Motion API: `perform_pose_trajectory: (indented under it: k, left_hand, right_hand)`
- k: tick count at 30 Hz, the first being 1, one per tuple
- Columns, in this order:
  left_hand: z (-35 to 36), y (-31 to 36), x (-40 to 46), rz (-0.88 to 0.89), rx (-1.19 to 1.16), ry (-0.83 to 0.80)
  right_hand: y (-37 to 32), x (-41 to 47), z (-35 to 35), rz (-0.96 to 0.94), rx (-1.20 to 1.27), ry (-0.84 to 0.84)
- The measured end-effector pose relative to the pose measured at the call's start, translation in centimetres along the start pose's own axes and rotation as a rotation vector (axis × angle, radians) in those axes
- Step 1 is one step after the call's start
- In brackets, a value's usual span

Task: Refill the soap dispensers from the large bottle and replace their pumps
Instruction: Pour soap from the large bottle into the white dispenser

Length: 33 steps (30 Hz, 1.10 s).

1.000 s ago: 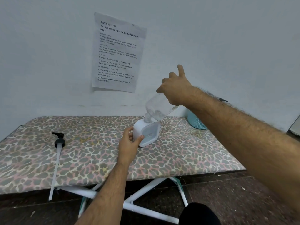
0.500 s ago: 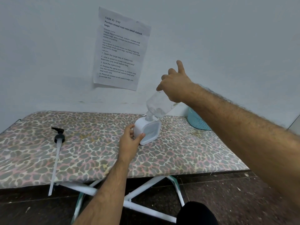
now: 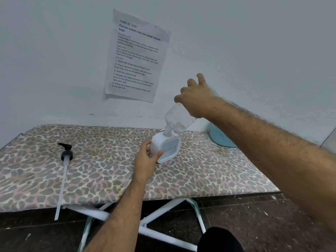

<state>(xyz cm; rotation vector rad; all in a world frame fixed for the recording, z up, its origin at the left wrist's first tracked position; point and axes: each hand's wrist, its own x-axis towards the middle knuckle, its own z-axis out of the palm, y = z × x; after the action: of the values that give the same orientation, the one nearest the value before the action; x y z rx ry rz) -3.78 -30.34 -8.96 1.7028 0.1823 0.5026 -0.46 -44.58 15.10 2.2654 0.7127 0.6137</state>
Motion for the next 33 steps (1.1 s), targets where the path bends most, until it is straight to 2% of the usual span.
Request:
perform_pose_trajectory:
  k: [33]
  left_hand:
    - [-0.1,0.4,-0.3,0.001,-0.005,-0.012]
  right_hand:
    - [-0.8,0.6,-1.0,-0.038,-0.067,0.005]
